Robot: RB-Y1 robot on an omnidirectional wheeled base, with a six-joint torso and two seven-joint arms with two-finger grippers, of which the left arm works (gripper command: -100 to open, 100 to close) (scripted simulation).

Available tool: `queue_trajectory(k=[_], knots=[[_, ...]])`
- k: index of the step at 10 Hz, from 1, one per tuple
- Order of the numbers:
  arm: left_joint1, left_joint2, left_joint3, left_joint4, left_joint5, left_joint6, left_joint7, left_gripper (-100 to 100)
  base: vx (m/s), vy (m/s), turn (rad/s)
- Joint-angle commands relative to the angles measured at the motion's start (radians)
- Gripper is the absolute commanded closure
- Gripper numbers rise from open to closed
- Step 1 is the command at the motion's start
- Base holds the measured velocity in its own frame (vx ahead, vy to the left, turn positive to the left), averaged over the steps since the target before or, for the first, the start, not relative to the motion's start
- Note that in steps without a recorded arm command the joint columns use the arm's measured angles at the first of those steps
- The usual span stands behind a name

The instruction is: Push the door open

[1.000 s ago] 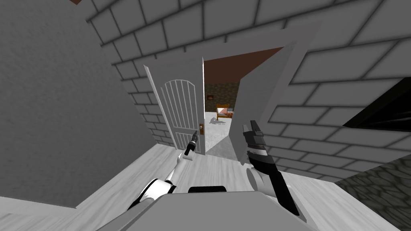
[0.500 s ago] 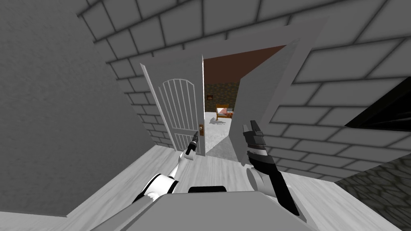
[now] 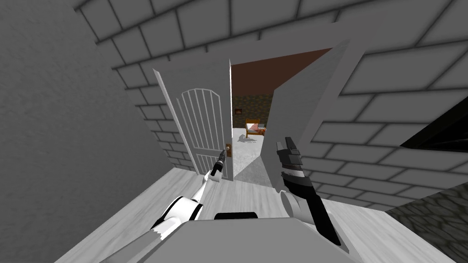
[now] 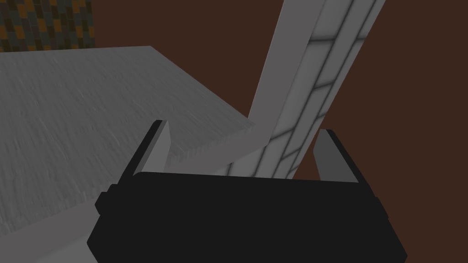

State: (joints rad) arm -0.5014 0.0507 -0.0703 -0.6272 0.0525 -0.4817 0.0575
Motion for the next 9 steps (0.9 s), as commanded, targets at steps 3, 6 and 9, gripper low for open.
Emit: queue_trajectory(k=[3, 6, 9], knots=[[0.005, 0.004, 0.006, -0.005, 0.002, 0.001, -0.002, -100, 0.205, -0.05, -0.022], [0.005, -0.006, 0.011, -0.002, 0.003, -0.001, -0.004, -100, 0.174, -0.018, -0.023], [0.005, -0.003, 0.01, -0.005, 0.003, 0.0, -0.004, 100, 0.015, 0.0, -0.003]])
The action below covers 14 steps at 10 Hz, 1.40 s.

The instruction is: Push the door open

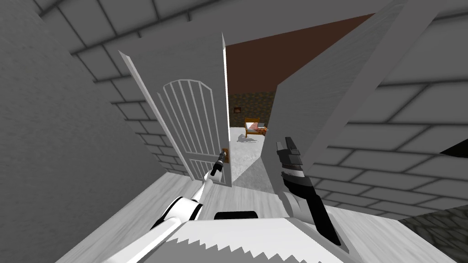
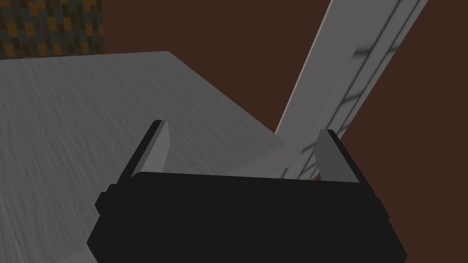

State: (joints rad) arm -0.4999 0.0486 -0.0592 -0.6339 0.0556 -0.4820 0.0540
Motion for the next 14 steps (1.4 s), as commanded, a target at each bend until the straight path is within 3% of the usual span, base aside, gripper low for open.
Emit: queue_trajectory(k=[1, 4, 9, 11, 14], knots=[[0.004, -0.001, -0.001, 0.002, 0.0, 0.001, 0.0, 100, -0.011, 0.004, -0.008], [0.004, -0.001, -0.001, 0.002, 0.0, 0.001, 0.0, 100, 0.0, 0.0, 0.0], [0.003, 0.019, 0.028, 0.003, 0.01, 0.0, -0.008, 100, 0.127, -0.059, 0.025], [0.003, 0.019, 0.028, 0.003, 0.01, 0.0, -0.008, 100, 0.11, -0.038, 0.004], [0.006, 0.036, 0.056, 0.005, 0.02, 0.0, -0.017, 100, 0.128, -0.086, 0.041]])
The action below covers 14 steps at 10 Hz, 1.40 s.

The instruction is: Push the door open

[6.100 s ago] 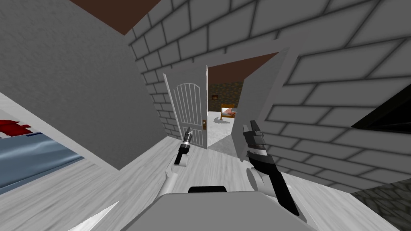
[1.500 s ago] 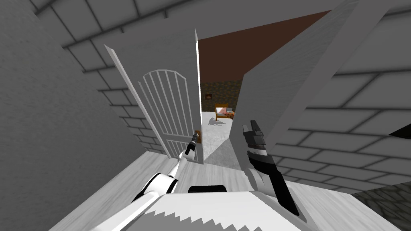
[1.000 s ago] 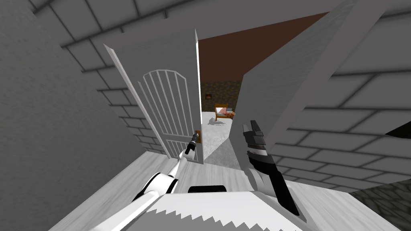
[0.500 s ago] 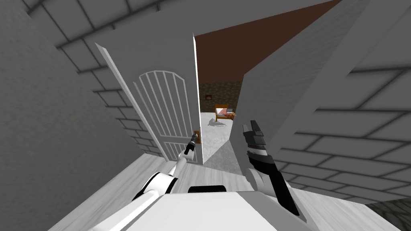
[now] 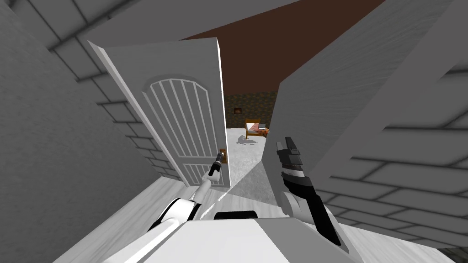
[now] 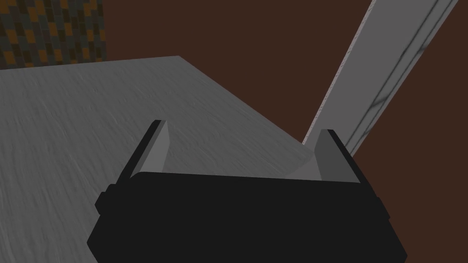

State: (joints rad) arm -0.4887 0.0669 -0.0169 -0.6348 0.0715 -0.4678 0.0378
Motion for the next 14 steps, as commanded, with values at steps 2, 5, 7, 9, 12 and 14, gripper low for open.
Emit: queue_trajectory(k=[2, 5, 7, 9, 12, 14], knots=[[-0.003, 0.026, 0.03, 0.008, 0.011, -0.014, -0.006, 100, 0.168, -0.115, 0.054], [0.0, 0.038, 0.054, 0.01, 0.019, -0.015, -0.013, 100, 0.158, -0.13, 0.073], [0.003, 0.051, 0.078, 0.013, 0.028, -0.015, -0.02, 100, 0.118, -0.073, 0.026], [0.006, 0.06, 0.097, 0.014, 0.035, -0.015, -0.026, 100, 0.156, -0.132, 0.09], [0.009, 0.075, 0.128, 0.018, 0.047, -0.015, -0.035, 100, 0.157, -0.146, 0.079], [0.012, 0.083, 0.146, 0.019, 0.053, -0.016, -0.04, 100, 0.12, -0.115, 0.043]])
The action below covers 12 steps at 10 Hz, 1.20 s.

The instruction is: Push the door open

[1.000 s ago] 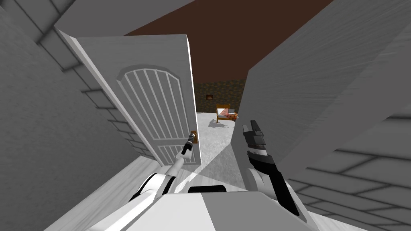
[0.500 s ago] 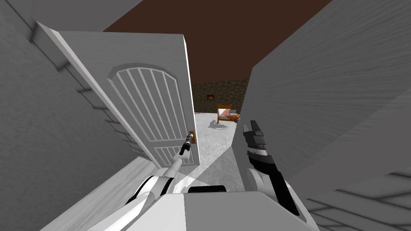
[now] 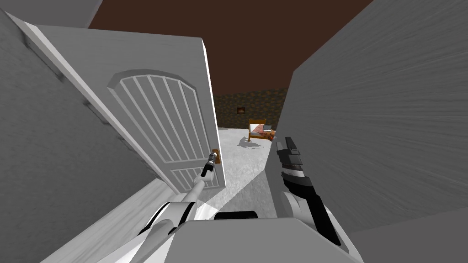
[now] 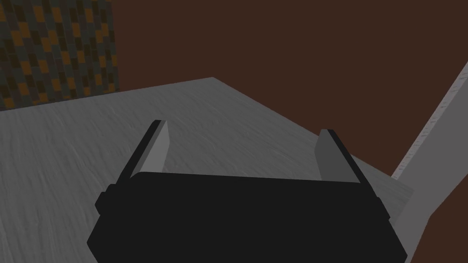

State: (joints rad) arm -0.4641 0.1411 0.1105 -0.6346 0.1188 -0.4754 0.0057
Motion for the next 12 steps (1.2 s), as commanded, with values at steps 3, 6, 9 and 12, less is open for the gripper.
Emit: queue_trajectory(k=[3, 6, 9, 12], knots=[[-0.009, 0.021, 0.045, 0.022, 0.016, -0.008, -0.016, 100, 0.159, -0.128, 0.077], [-0.006, 0.032, 0.071, 0.024, 0.025, -0.009, -0.024, 100, 0.168, -0.134, 0.068], [-0.004, 0.04, 0.089, 0.026, 0.032, -0.009, -0.03, 100, 0.184, -0.1, 0.054], [0.002, 0.041, 0.099, 0.021, 0.024, -0.01, -0.027, 100, 0.141, -0.027, 0.065]])
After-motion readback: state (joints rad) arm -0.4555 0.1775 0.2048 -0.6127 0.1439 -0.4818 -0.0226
